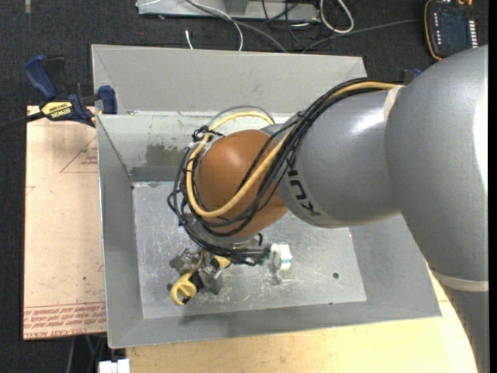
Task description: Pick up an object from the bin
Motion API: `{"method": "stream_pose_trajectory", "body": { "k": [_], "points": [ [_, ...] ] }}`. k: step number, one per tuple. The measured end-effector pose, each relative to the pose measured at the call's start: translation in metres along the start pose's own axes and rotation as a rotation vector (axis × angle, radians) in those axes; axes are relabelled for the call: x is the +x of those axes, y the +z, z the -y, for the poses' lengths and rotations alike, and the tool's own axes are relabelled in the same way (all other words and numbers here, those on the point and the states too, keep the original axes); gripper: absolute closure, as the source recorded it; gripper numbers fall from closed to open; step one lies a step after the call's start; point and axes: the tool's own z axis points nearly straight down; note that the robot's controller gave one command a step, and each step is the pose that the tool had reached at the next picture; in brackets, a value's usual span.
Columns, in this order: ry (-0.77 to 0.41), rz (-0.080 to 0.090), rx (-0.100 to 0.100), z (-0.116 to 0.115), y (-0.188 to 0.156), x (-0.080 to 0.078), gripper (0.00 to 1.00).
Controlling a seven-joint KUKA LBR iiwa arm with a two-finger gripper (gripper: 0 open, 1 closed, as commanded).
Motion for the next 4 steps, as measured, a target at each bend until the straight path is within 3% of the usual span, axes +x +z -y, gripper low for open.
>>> {"method": "stream_pose_trajectory", "body": {
  "k": [2, 4],
  "points": [
    [0.003, 0.001, -0.001, -0.001, -0.050, -0.001, 1.00],
    [0.006, 0.004, -0.001, -0.002, -0.078, -0.002, 1.00]
  ]
}}
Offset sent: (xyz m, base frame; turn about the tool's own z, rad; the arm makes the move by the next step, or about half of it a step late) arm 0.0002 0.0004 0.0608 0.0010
